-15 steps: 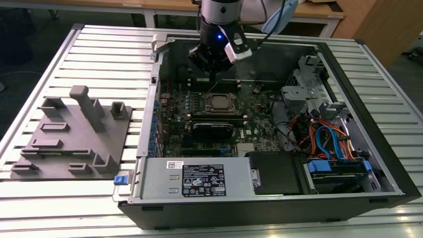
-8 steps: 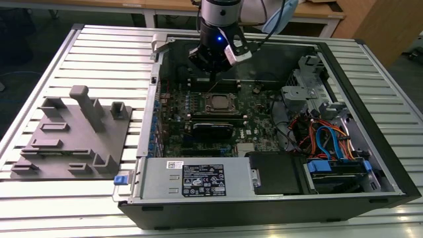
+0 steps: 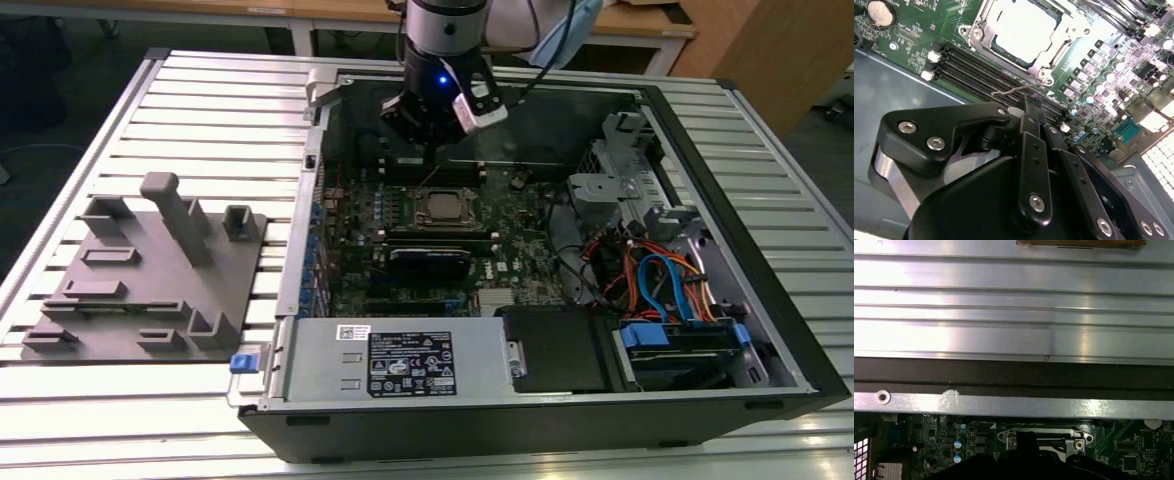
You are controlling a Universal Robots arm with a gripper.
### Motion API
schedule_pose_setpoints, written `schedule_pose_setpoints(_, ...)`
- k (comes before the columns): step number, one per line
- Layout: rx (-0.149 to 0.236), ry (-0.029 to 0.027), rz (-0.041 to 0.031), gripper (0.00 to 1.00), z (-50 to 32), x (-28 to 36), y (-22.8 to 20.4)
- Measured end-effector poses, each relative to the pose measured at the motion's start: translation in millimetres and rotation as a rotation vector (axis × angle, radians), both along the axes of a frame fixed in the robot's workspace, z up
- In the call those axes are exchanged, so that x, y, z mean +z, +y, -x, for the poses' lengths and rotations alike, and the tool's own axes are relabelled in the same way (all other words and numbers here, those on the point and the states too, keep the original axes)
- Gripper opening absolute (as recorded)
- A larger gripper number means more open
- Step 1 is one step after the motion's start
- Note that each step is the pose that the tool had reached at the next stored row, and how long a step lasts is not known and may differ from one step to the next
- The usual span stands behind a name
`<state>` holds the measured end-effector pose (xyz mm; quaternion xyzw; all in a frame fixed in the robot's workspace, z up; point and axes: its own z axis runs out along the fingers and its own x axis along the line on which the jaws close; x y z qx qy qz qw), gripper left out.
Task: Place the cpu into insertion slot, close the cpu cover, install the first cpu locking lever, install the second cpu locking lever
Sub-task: 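Install the first cpu locking lever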
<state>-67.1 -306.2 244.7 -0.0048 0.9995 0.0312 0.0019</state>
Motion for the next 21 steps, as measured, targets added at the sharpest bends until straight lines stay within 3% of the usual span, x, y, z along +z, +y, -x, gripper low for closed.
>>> schedule_pose_setpoints(21, 0.002, 0.0, -0.0008, 0.1, -10.3, -6.2, 2.5)
